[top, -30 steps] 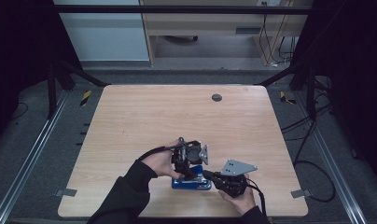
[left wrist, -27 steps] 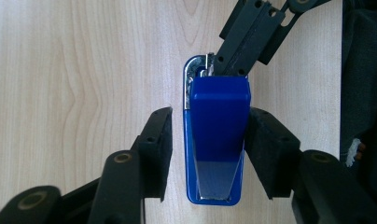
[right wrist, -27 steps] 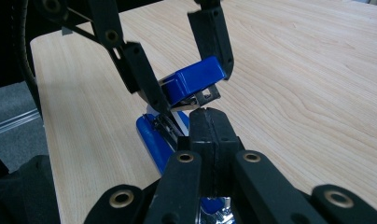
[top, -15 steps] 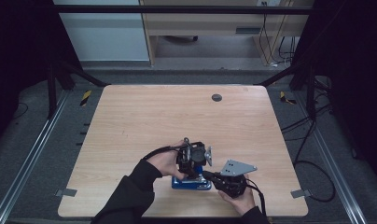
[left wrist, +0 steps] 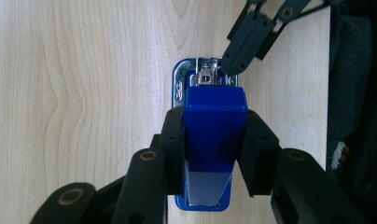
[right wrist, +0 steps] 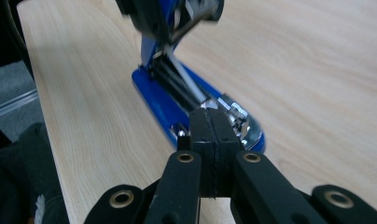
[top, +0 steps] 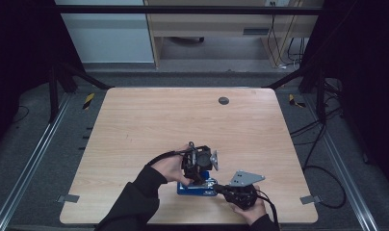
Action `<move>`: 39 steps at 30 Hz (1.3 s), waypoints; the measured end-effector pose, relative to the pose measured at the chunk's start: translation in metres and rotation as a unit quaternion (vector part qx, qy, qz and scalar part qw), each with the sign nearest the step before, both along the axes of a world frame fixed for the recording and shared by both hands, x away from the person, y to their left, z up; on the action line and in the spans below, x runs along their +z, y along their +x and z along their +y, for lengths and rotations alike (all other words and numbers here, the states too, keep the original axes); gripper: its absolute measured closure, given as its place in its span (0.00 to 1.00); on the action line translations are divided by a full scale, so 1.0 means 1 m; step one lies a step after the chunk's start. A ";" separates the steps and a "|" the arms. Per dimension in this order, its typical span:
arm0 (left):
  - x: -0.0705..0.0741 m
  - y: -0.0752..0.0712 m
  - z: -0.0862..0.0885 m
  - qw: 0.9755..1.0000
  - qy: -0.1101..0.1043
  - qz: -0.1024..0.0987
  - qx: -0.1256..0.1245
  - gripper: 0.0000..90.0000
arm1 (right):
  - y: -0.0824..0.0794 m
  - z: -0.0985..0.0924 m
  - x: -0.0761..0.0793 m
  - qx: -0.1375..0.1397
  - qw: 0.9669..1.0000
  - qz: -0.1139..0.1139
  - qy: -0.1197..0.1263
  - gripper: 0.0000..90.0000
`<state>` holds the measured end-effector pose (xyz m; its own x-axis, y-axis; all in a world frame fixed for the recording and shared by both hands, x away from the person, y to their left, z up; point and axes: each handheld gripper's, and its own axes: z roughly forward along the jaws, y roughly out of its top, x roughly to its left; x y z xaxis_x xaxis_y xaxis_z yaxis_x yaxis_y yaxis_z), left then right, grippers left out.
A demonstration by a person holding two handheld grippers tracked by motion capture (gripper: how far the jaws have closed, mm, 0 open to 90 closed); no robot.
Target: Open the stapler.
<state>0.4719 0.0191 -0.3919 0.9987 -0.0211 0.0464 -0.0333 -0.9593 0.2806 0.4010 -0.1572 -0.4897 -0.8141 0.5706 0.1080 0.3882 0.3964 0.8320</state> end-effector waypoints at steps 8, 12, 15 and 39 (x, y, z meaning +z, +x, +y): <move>0.000 0.000 0.001 1.000 -0.002 0.002 0.004 0.73 | 0.002 0.008 -0.010 0.001 1.000 0.012 -0.020 1.00; 0.000 0.000 0.002 1.000 -0.006 0.000 0.003 0.73 | 0.001 0.007 -0.011 -0.006 1.000 0.016 -0.012 1.00; 0.001 0.000 0.005 1.000 -0.012 0.000 0.003 0.73 | 0.001 0.007 -0.012 -0.008 1.000 0.016 -0.010 1.00; 0.001 -0.002 0.056 0.991 -0.134 0.002 0.017 0.73 | 0.002 0.006 -0.011 -0.012 1.000 0.019 -0.015 1.00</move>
